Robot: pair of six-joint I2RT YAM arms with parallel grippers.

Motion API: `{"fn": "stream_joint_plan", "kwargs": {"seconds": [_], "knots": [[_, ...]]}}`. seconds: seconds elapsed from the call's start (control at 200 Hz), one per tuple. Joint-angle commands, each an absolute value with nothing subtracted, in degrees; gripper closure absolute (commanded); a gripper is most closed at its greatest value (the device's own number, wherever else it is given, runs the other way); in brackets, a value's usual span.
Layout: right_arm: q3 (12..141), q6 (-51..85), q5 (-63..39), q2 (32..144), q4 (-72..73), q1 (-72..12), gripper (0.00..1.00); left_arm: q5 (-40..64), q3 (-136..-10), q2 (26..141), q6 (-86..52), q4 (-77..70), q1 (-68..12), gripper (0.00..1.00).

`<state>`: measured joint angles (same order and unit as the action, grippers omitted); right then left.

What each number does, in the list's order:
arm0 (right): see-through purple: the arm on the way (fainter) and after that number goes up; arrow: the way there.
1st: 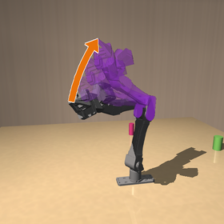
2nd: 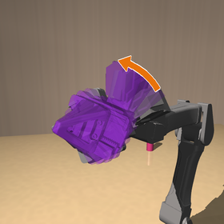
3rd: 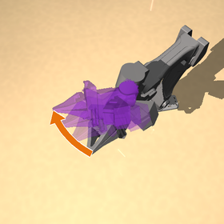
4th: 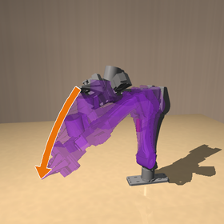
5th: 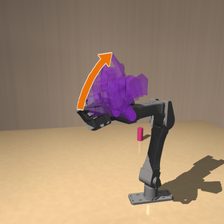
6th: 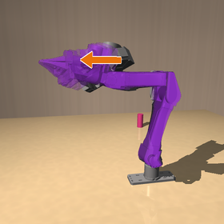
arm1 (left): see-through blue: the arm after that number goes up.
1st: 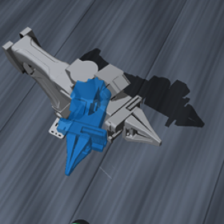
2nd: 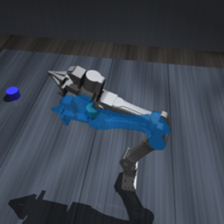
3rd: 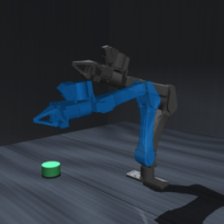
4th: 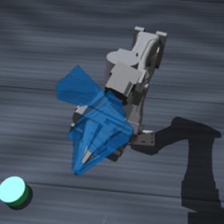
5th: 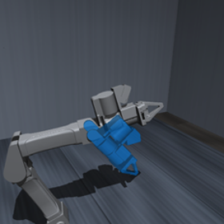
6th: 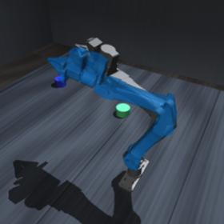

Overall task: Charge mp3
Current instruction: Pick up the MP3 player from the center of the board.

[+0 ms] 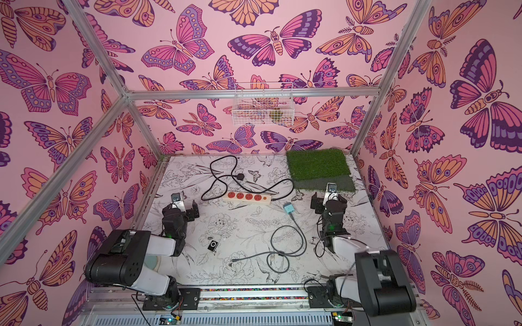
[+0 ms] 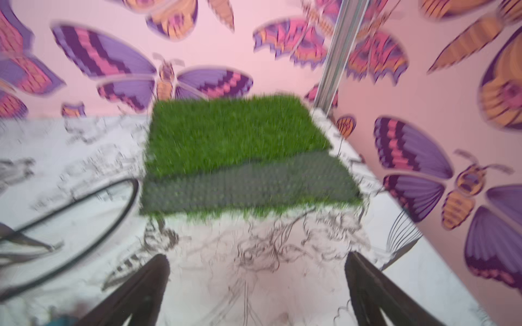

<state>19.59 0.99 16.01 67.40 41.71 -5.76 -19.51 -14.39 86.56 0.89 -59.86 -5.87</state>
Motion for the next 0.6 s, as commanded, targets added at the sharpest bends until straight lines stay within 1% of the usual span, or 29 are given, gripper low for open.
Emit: {"fn": "stream_joint_plan", "kwargs": {"seconds": [0.0, 0.02, 0.035, 0.095, 0.125, 0.2, 0.26, 0.3, 0.331, 0.371, 0.436, 0.541, 0.591], "knots": [[21.7, 0.4, 13.1, 58.2, 33.5, -6.4, 0.01, -22.9, -22.0, 76.3, -1.2, -41.1, -4.3, 0.00], [22.1, 0.3, 11.8, 56.7, 32.6, -6.6, 0.01, -22.1, -25.1, 73.9, -3.1, -33.3, -3.2, 0.00], [22.3, 0.3, 11.0, 55.8, 32.1, -6.7, 0.01, -21.7, -26.2, 72.4, -3.8, -31.0, -2.6, 0.00], [23.3, 0.5, 9.3, 52.0, 29.6, -7.8, 0.01, -18.7, -24.4, 68.6, -1.5, -39.5, -2.6, 0.00], [23.6, 0.3, 8.5, 50.1, 28.5, -8.4, 0.01, -17.9, -24.5, 67.1, -2.0, -39.6, -2.7, 0.00], [23.5, 6.0, 6.4, 45.4, 29.0, -8.8, 0.01, -18.5, -28.9, 62.4, -8.4, -27.6, -2.6, 0.01], [23.4, 15.4, 6.3, 42.3, 28.4, -8.8, 0.01, -22.3, -31.9, 60.8, -16.6, -19.8, -2.6, 0.00], [23.5, 22.3, 7.5, 40.4, 26.6, -8.8, 0.01, -24.4, -34.9, 59.6, -24.3, -11.1, -2.0, 0.00], [23.9, 27.3, 8.6, 39.3, 24.6, -8.8, 0.01, -24.1, -37.3, 58.8, -29.3, -4.2, -1.1, 0.00], [24.1, 30.1, 8.1, 37.9, 22.9, -8.8, 0.01, -20.8, -39.3, 58.2, -34.3, 0.9, 0.6, 0.00], [24.8, 31.0, 6.3, 37.0, 20.9, -8.8, 0.01, -12.2, -39.9, 57.8, -36.7, 1.4, 2.7, 0.00], [25.7, 32.6, 3.7, 37.6, 19.7, -8.8, 0.01, -6.6, -40.7, 57.7, -47.1, 5.3, 4.4, 0.00], [26.3, 33.1, 2.6, 38.1, 18.3, -8.8, 0.01, -2.9, -42.3, 58.0, -49.8, 8.3, 5.7, 0.00]]}}
